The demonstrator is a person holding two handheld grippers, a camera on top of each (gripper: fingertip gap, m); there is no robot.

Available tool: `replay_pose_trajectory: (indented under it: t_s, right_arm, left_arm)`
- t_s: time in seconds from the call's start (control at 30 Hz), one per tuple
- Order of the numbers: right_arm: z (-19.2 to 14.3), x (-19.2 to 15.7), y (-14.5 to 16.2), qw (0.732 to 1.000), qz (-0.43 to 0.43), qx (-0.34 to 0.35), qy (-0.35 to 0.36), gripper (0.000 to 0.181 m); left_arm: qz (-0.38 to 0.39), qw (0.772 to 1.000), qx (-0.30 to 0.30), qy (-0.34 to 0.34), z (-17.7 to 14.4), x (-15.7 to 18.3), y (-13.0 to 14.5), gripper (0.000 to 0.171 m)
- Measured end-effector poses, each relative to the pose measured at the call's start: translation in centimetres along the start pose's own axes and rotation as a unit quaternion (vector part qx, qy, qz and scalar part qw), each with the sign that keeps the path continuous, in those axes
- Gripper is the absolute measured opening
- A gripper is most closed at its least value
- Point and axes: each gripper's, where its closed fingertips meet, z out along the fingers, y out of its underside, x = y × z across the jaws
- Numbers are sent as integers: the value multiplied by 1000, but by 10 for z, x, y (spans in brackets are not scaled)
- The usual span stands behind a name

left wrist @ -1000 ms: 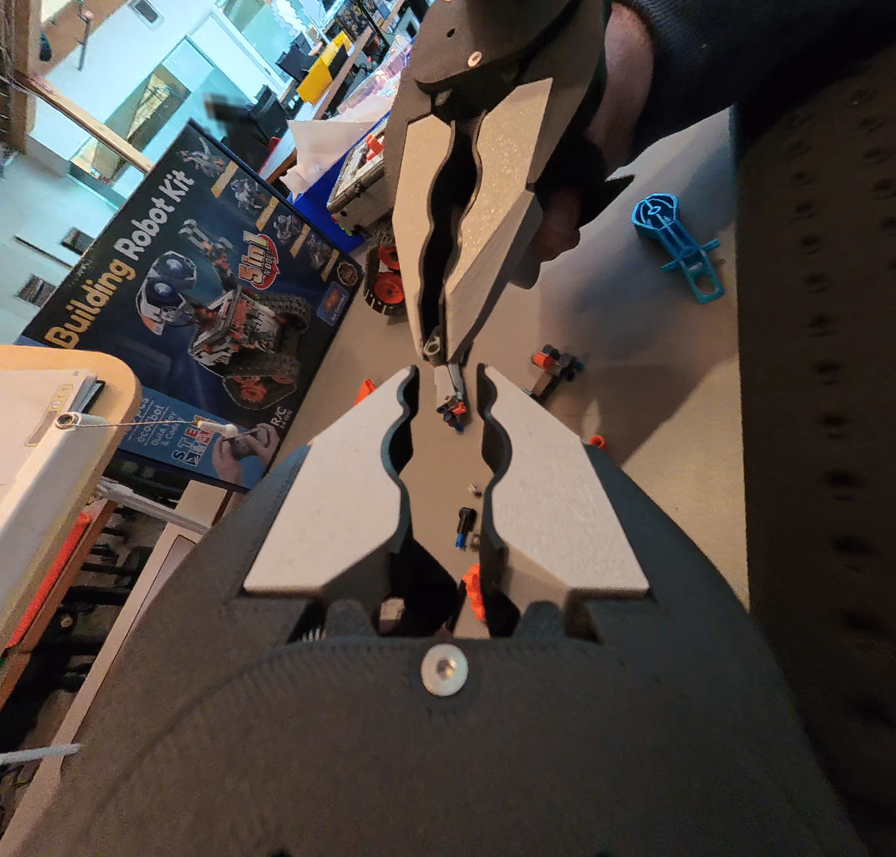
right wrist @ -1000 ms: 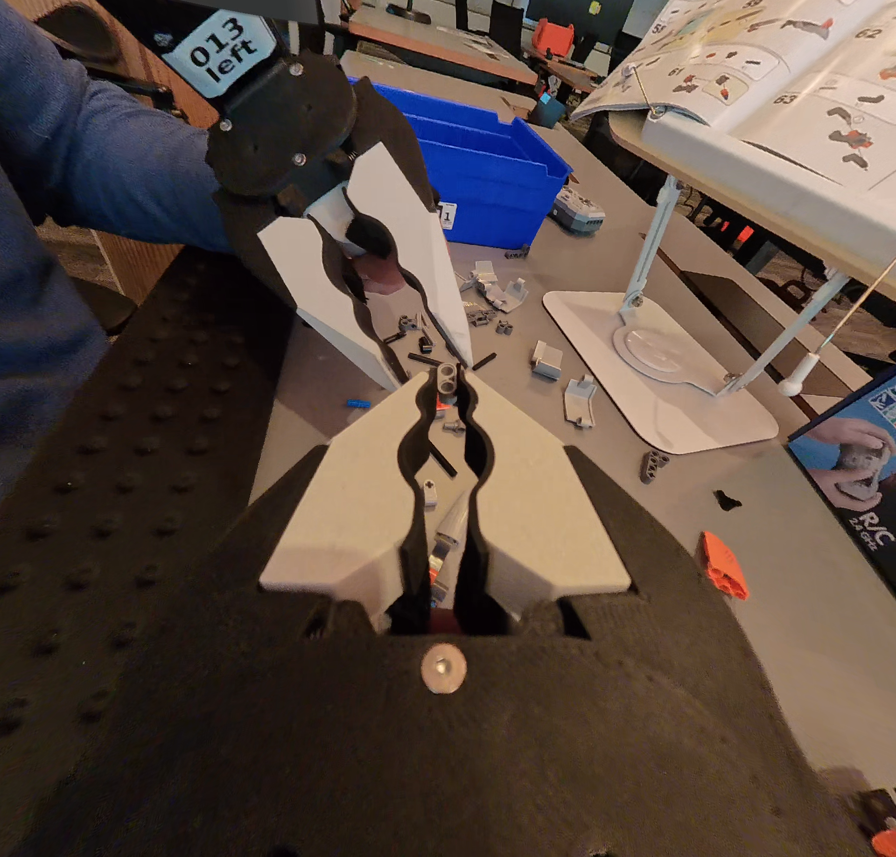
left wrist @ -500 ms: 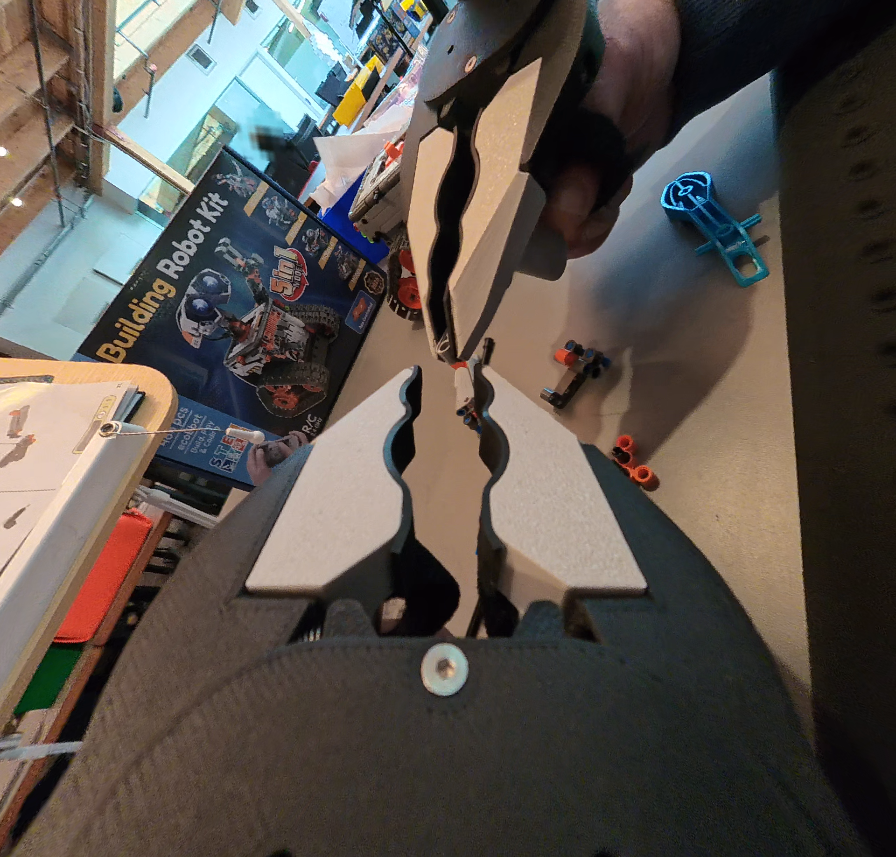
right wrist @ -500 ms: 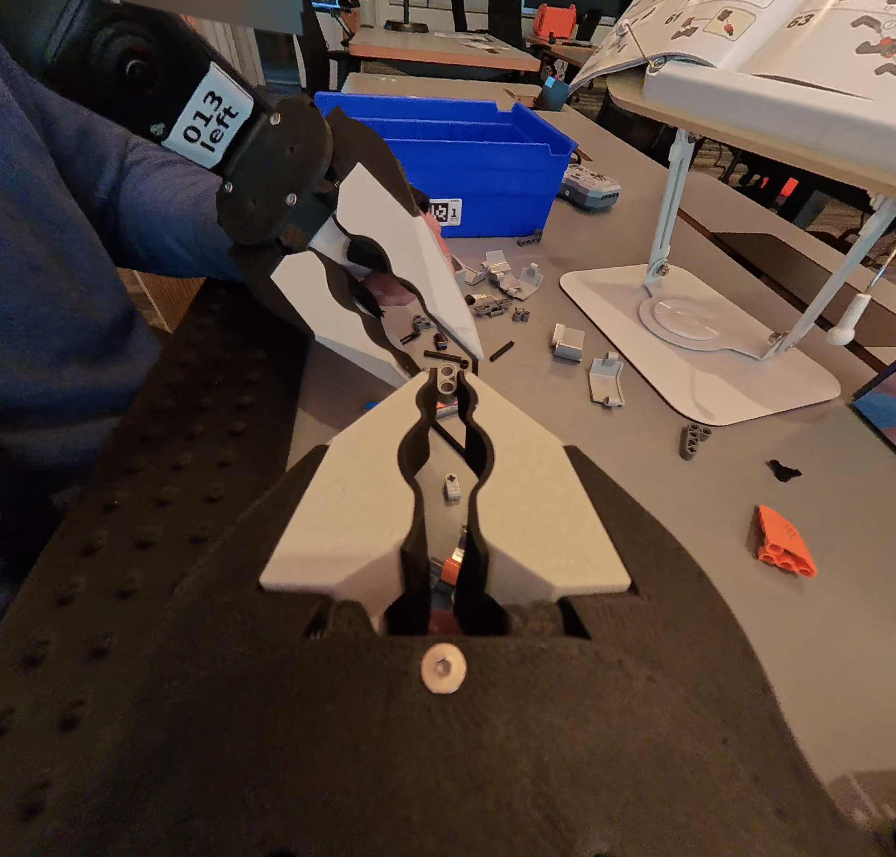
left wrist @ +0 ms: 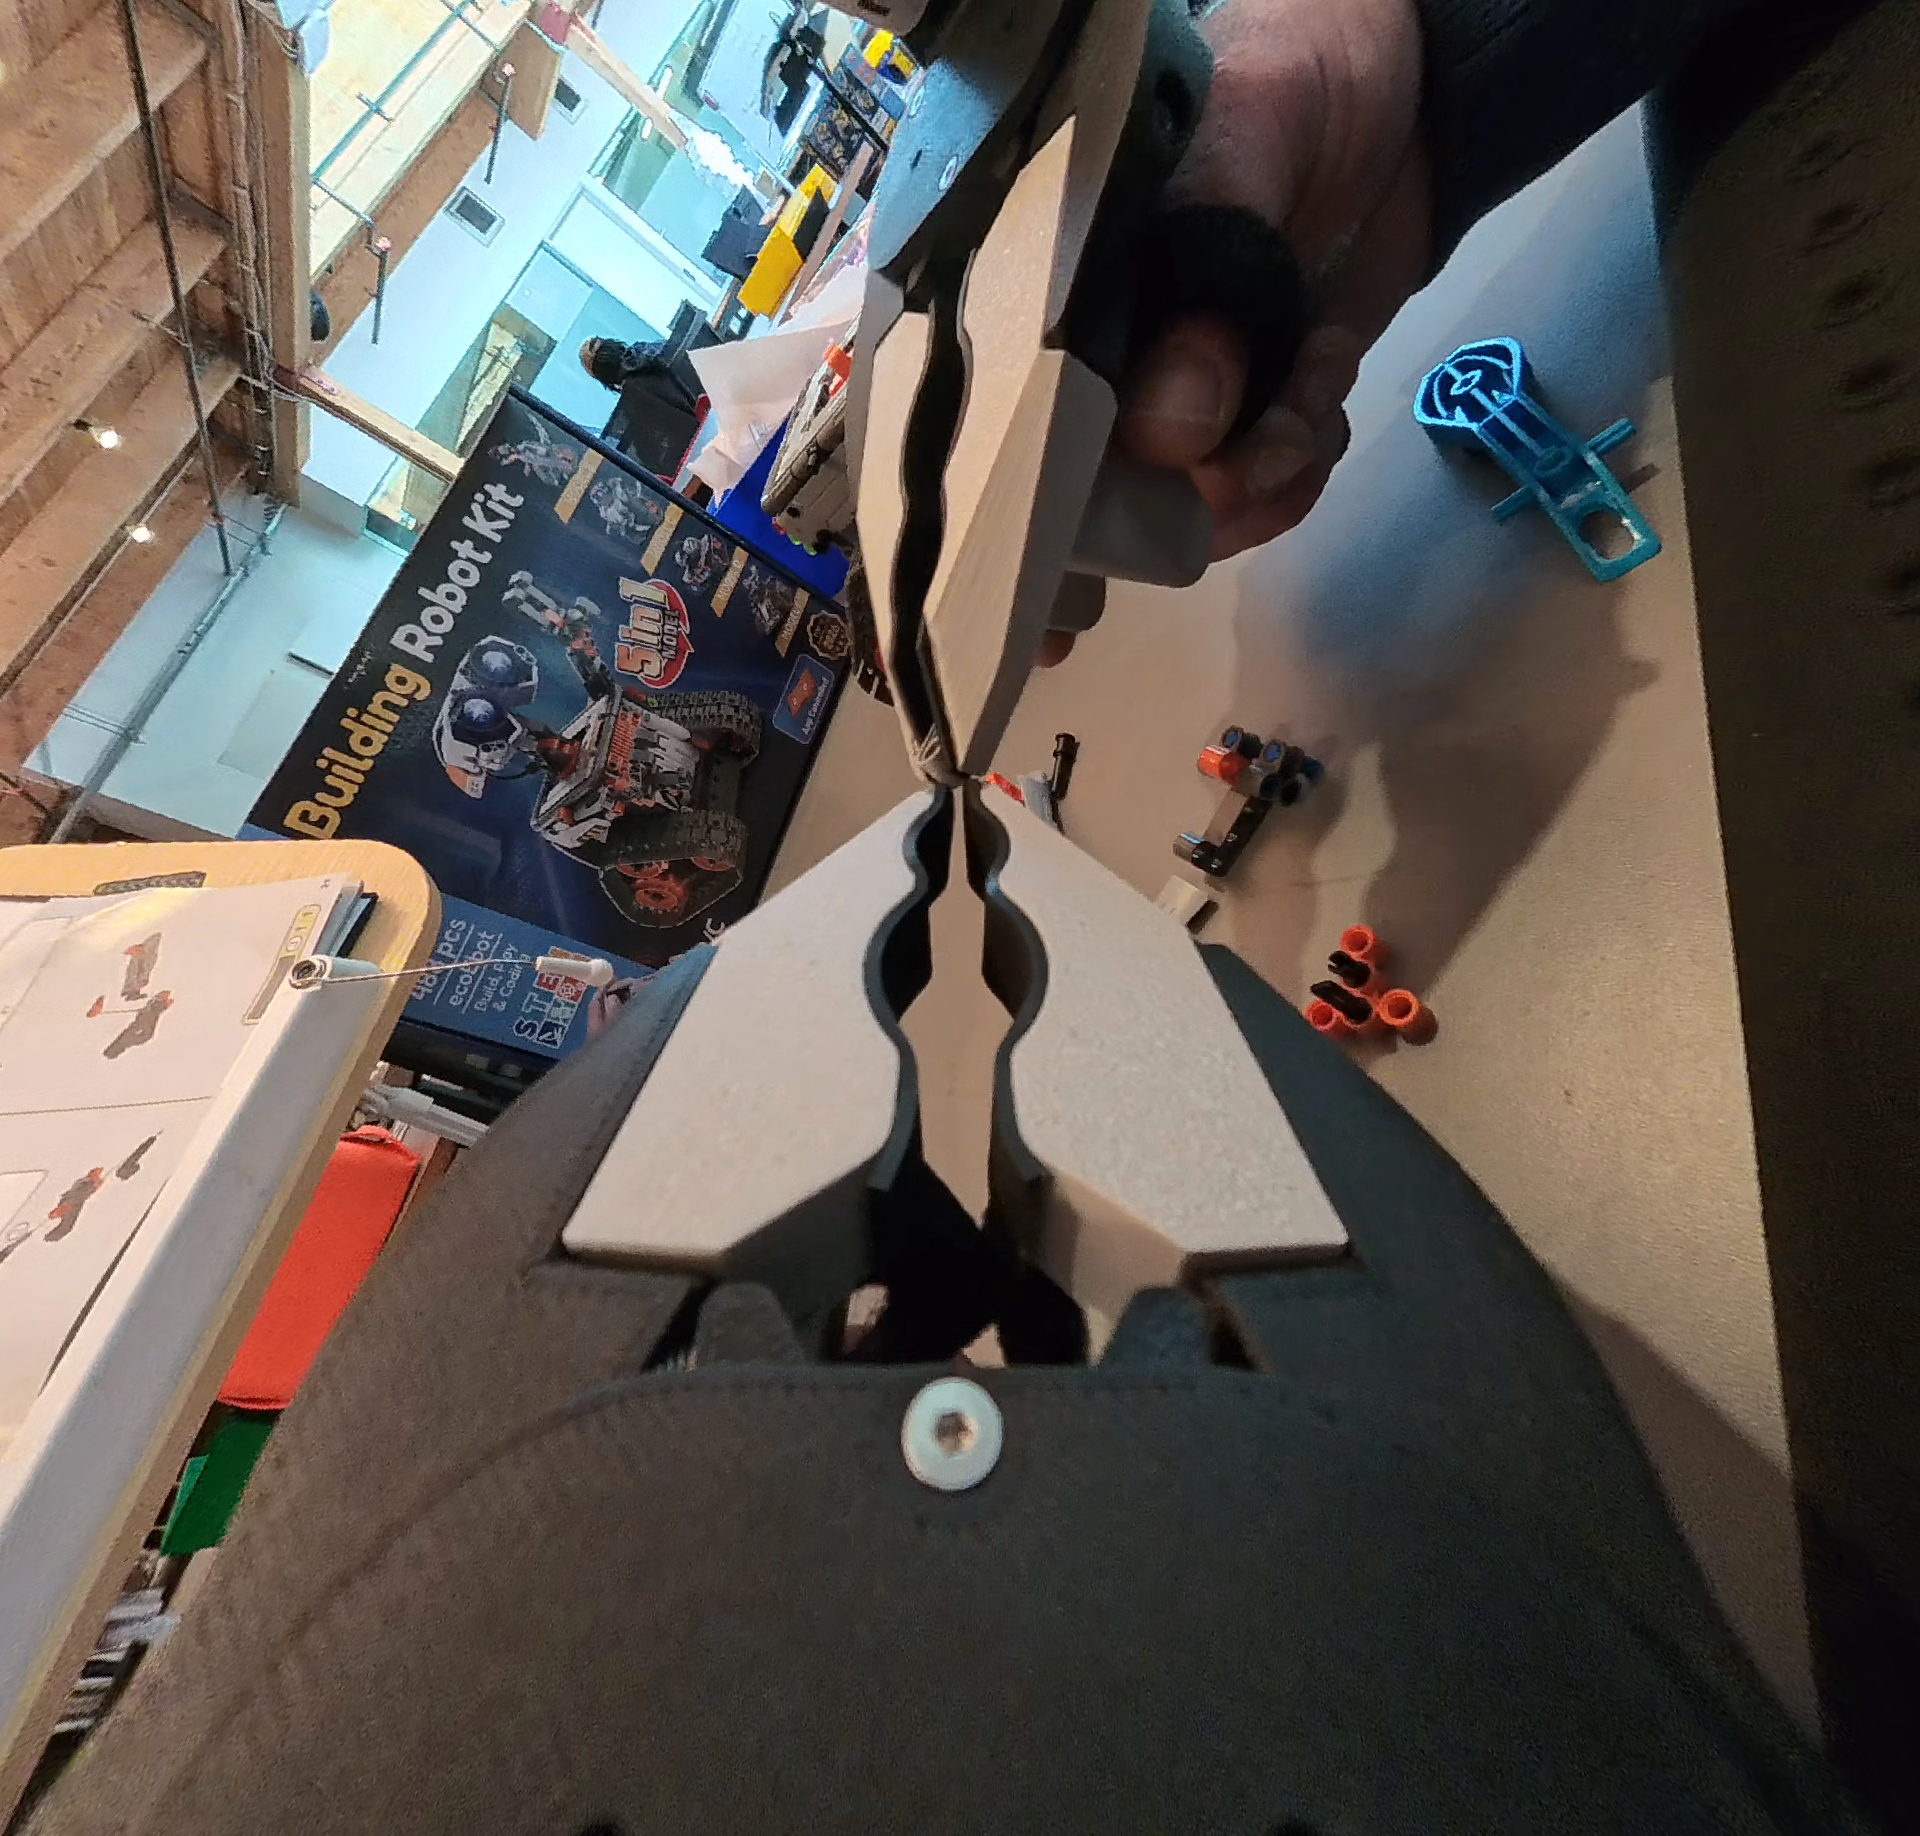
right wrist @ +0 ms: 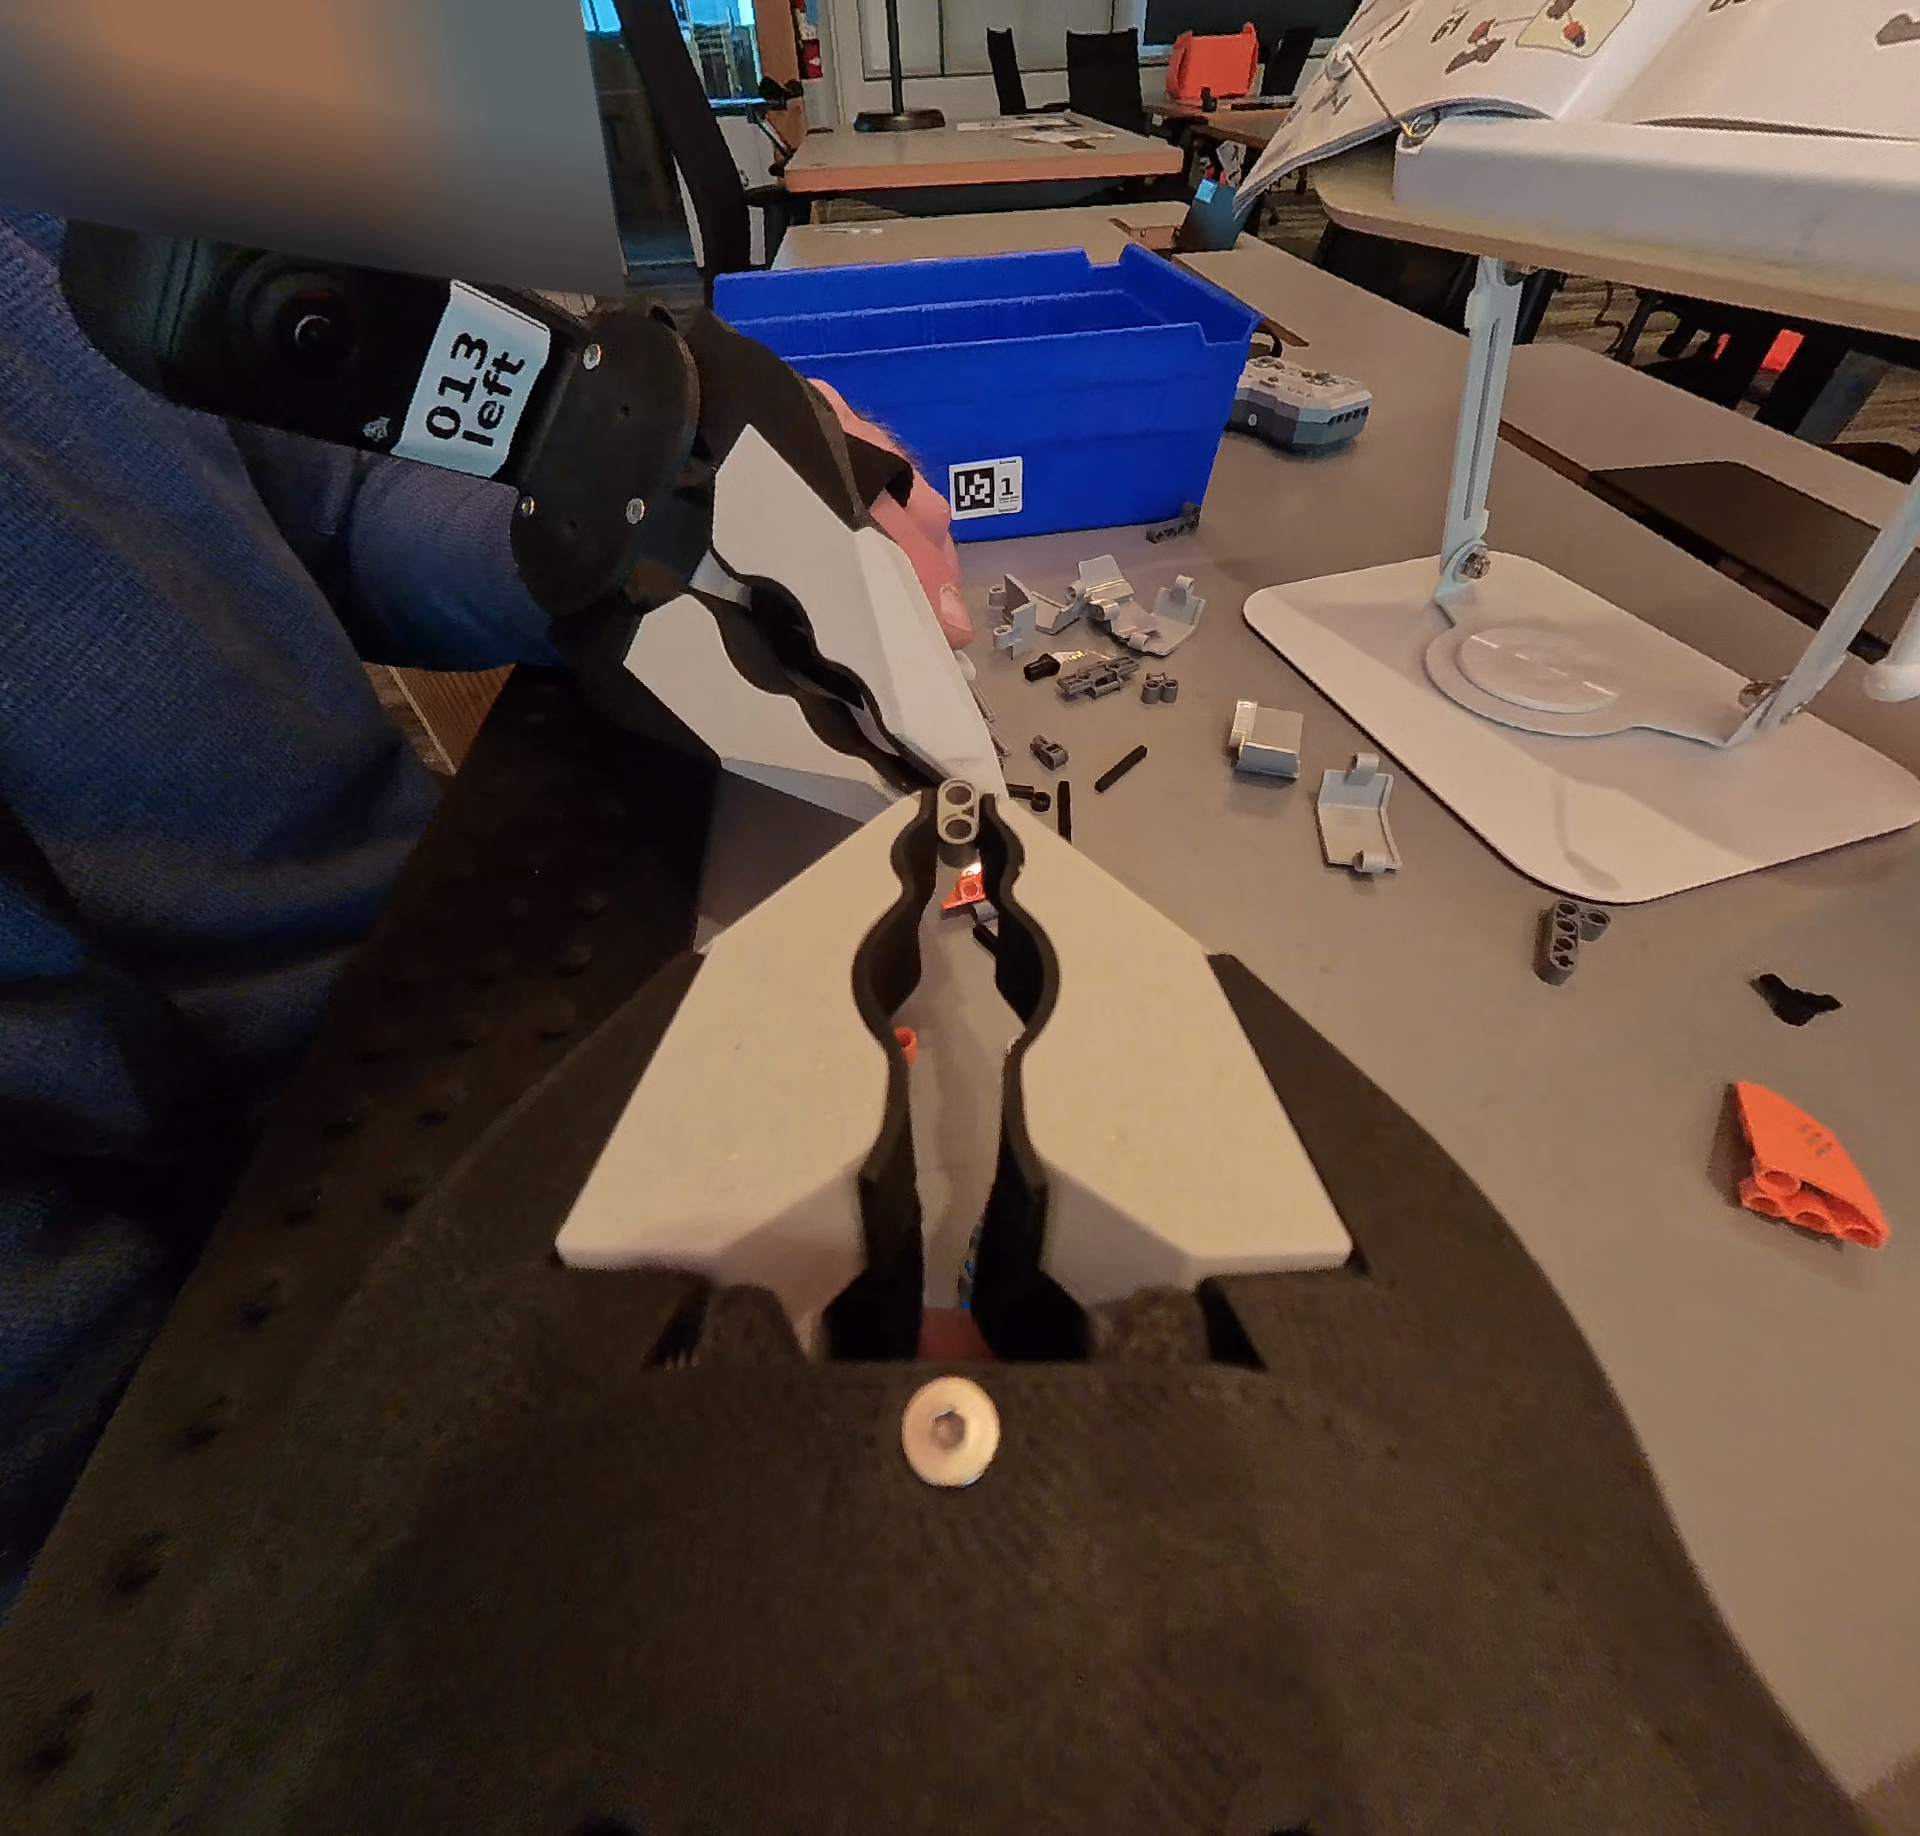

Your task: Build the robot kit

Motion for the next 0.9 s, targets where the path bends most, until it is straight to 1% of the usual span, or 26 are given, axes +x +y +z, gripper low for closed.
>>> replay_pose_trajectory:
  t_s: [0.6,0.9]
  right_arm:
    - [-1,1,-1,1000,25,5,-5,5]
    - [-2,5,6,1000,2,-19,12,5]
  left_arm:
    - [7,1000,-11,5,0,2,7,0]
    - [-17,1000,-21,7,0,-2,14,0]
